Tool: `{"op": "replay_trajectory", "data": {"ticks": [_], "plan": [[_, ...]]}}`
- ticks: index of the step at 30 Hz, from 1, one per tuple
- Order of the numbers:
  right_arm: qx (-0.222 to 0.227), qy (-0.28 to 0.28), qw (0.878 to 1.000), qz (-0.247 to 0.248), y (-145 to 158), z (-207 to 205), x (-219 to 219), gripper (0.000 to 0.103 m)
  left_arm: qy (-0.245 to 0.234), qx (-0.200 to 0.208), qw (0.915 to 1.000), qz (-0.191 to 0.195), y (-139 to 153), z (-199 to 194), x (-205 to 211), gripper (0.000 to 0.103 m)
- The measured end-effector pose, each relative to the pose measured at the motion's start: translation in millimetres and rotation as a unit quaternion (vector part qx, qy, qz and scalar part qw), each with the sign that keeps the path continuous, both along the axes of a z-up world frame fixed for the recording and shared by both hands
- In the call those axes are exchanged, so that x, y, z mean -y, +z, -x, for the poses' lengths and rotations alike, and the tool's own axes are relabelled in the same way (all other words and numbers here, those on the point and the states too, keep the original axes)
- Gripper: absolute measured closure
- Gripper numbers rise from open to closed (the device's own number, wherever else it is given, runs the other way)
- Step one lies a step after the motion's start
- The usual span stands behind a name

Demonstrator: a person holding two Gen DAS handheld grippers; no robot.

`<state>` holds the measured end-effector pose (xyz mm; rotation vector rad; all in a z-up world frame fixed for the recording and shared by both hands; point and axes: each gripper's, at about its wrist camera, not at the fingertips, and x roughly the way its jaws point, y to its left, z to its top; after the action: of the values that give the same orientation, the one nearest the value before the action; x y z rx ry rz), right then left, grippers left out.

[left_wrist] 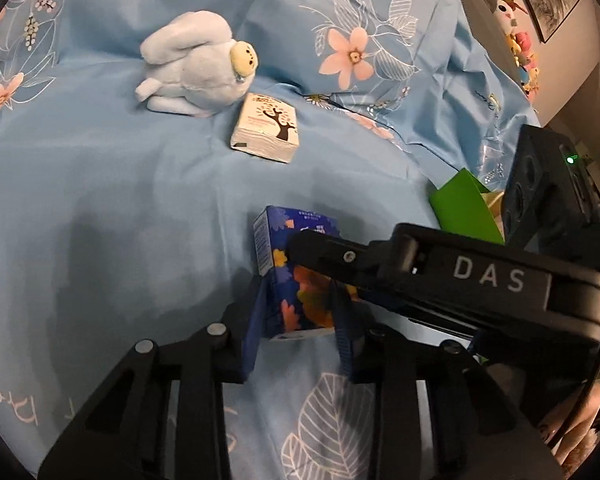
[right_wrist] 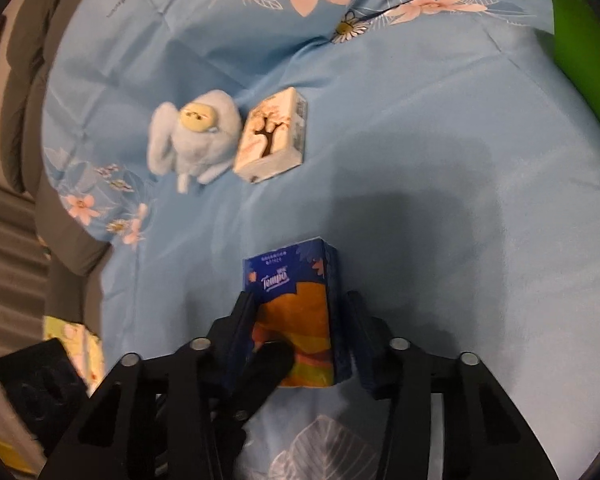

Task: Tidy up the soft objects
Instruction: 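Lift the blue tissue pack and carry it toward the green box, then lower the blue tissue pack into the green box and open the right gripper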

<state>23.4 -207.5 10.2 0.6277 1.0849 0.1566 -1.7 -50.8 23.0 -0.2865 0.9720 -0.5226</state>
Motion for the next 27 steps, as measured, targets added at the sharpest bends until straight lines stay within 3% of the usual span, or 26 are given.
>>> {"op": "replay_trajectory", "data": {"ticks": [7, 15, 19, 27], "plan": [[0.012, -0.008, 1.000, -0.005, 11, 9, 3, 0.057, 0.000, 0.010, 0.9999, 0.014, 7, 3, 0, 0.075], [0.108, -0.041, 0.993, 0.007, 72, 41, 39, 0.057, -0.030, 0.091, 0.9948, 0.036, 57, 20, 24, 0.076], [0.140, -0.081, 0.987, 0.020, 93, 57, 68, 0.057, -0.064, 0.119, 0.9895, 0.053, 77, 21, 53, 0.076], [0.155, -0.191, 0.968, 0.055, 116, 87, 146, 0.057, -0.150, 0.124, 0.9776, 0.081, 93, 21, 137, 0.076]]}}
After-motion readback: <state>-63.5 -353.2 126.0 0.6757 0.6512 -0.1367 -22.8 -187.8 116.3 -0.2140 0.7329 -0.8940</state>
